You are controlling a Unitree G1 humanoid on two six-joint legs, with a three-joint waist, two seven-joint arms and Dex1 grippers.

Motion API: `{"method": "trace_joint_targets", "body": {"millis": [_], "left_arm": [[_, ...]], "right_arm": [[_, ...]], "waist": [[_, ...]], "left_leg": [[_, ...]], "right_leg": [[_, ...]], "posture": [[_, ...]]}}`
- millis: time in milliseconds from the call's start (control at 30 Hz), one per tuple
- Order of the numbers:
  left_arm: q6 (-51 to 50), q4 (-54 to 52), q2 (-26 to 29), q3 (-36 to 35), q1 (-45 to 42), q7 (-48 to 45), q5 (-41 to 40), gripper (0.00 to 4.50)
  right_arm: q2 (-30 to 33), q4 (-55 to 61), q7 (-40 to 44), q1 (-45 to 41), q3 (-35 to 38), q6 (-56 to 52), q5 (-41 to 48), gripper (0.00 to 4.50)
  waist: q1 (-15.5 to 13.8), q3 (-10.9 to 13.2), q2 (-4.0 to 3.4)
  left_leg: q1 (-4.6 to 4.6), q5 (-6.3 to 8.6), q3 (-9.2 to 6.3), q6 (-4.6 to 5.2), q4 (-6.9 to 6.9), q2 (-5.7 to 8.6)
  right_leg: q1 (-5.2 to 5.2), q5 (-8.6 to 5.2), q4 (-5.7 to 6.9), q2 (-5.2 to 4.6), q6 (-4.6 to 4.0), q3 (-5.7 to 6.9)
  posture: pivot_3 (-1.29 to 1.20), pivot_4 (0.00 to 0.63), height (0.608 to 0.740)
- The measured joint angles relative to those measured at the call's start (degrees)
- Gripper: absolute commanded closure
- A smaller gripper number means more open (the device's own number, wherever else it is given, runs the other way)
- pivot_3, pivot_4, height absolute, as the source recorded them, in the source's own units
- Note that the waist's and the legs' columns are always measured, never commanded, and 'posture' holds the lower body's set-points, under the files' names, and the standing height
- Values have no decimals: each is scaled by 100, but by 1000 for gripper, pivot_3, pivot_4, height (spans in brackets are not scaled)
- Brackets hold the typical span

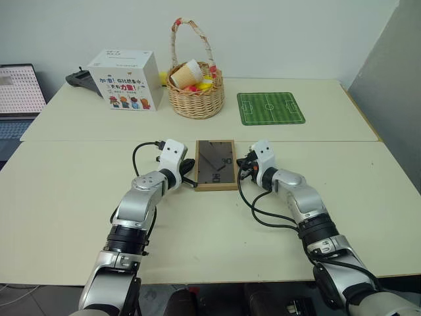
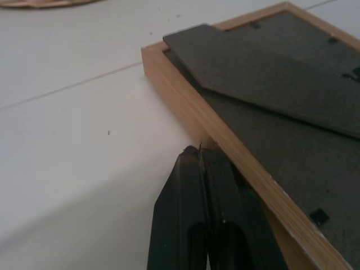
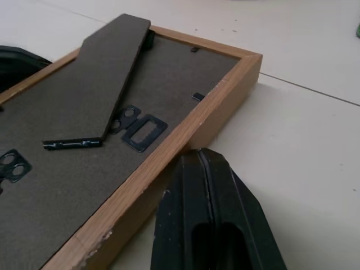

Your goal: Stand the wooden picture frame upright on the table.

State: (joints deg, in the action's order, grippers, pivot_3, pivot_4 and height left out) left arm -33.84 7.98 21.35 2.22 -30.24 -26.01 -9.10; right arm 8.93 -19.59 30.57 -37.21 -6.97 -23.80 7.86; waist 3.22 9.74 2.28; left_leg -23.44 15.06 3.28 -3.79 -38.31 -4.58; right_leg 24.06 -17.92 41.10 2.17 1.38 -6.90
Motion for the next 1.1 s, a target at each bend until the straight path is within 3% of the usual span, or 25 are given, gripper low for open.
{"method": "trace_joint_targets", "body": {"millis": [333, 567, 767, 900, 1000, 1100], "left_arm": [[-1646, -2359, 787, -39, 1189, -601, -523, 4493], [-2474, -4013, 1914, -165, 1897, -1283, -1196, 4493], [-2307, -4271, 2947, -740, 2998, -1963, -1506, 4493], [-2222, -4009, 2841, -1301, 3178, -2134, -1879, 4060], [-3802, -3642, 1931, -2598, 2837, -2152, -3797, 3460], [-5077, -3269, 1702, -3226, 2782, -1989, -4690, 2798]], "right_arm": [[541, 1984, 633, 924, -346, -1368, 246, 4500], [1395, 3308, 970, 1398, -796, -2110, 252, 4500], [2026, 3600, 1099, 1594, -964, -2188, 190, 4500], [1989, 3495, 1046, 1571, -933, -2104, 184, 4500], [1830, 3345, 1010, 1554, -902, -1966, 197, 4500], [1724, 3234, 1006, 1544, -903, -1854, 207, 4500]], "waist": [[-1, 0, 0], [4, 0, 2], [13, 1, 1], [3, 0, 2], [5, -2, 10], [12, -3, 12]], "left_leg": [[0, 4, -12, 8, 4, 3], [2, 12, -20, 22, 9, 2], [9, 14, -22, 25, 13, 4], [9, 14, -20, 26, 12, 5], [1, 15, -19, 27, 4, 2], [1, 15, -41, 28, 6, 2]], "right_leg": [[-1, -1, 1, 1, 0, 3], [-2, -3, -8, 11, 0, 1], [-3, -5, -9, 21, -3, 1], [-4, -5, -9, 21, -3, 5], [-5, -6, -12, 25, -2, 19], [-4, -6, -8, 29, -4, 19]], "posture": [[0, 150, 740], [0, 150, 740], [0, 150, 740], [0, 150, 740], [0, 150, 740], [0, 150, 740]]}}
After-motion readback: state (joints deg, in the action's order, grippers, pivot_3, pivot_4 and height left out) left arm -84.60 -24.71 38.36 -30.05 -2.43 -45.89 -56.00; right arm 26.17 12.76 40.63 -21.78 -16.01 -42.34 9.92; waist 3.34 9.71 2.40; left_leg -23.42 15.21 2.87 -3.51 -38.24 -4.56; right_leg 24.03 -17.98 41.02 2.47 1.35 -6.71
